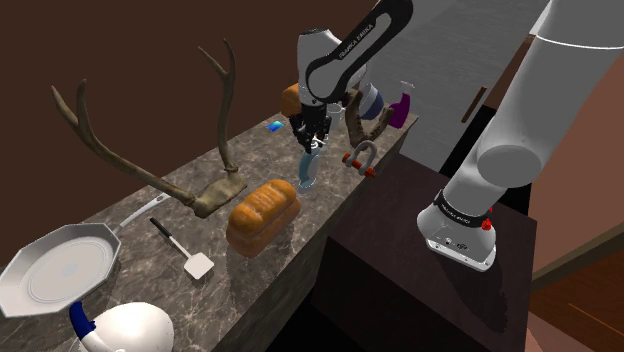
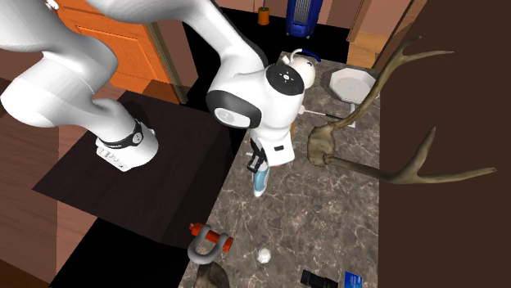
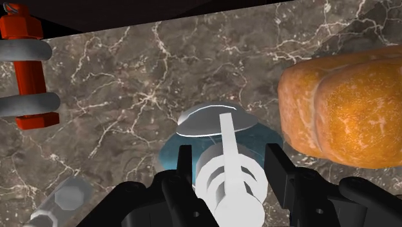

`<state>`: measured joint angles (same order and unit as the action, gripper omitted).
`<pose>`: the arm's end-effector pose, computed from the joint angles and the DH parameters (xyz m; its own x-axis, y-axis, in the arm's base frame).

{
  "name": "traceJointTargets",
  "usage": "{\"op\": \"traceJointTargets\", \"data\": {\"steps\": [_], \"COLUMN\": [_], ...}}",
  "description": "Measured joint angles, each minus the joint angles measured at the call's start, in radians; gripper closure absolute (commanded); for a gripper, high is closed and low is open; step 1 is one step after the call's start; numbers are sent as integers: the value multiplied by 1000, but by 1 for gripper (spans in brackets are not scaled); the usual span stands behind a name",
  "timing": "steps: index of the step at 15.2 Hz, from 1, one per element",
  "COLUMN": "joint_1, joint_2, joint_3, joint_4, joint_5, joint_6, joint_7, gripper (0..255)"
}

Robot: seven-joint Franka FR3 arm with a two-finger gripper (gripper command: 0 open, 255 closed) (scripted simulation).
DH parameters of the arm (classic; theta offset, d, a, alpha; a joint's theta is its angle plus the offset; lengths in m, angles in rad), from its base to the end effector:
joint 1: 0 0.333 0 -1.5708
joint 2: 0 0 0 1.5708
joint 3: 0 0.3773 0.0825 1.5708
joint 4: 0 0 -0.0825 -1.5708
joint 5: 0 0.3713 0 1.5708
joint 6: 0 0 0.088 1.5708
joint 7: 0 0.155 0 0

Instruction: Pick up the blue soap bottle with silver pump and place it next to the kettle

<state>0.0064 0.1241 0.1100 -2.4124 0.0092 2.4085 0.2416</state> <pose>0.4719 0.0559 0.2741 0.9830 -0.1317 -0.1278 -0.1312 -0.9913 0.0121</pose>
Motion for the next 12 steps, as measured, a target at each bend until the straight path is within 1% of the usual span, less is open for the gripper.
{"op": "traceJointTargets", "data": {"steps": [12], "joint_1": [-2], "joint_2": [-128], "joint_3": [2], "joint_4": [32], "joint_5": [17], "joint_6": [-160], "joint_7": [-10], "gripper": [255]}}
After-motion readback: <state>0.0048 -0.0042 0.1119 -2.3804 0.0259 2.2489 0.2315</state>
